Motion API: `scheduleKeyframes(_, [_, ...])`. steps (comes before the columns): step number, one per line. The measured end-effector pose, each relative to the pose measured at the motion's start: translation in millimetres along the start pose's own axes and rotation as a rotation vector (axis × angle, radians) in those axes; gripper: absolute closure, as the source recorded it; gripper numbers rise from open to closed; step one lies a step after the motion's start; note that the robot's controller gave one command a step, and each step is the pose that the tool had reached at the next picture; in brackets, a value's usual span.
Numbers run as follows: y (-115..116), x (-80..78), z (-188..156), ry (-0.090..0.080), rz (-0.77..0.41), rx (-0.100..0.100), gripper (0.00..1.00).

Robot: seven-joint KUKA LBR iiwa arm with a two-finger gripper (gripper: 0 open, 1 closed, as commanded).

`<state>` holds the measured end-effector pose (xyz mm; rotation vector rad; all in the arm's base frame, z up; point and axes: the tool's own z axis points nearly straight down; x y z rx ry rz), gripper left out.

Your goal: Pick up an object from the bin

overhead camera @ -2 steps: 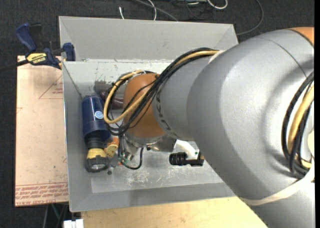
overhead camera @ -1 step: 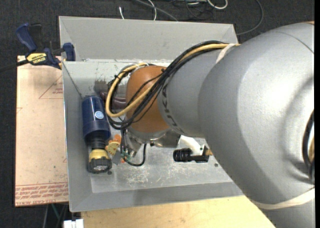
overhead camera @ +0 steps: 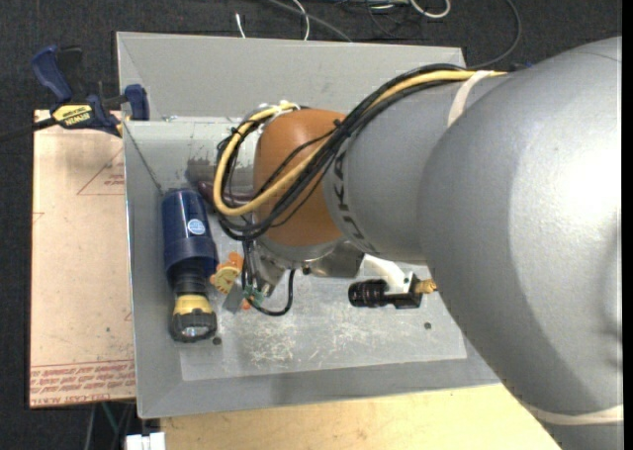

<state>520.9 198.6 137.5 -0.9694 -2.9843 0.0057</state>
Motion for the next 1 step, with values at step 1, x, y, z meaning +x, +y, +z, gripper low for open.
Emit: scheduleKeyframes(1, [-0.1, 0.2, -26.1, 0.001, -0.002, 0.001, 1.0])
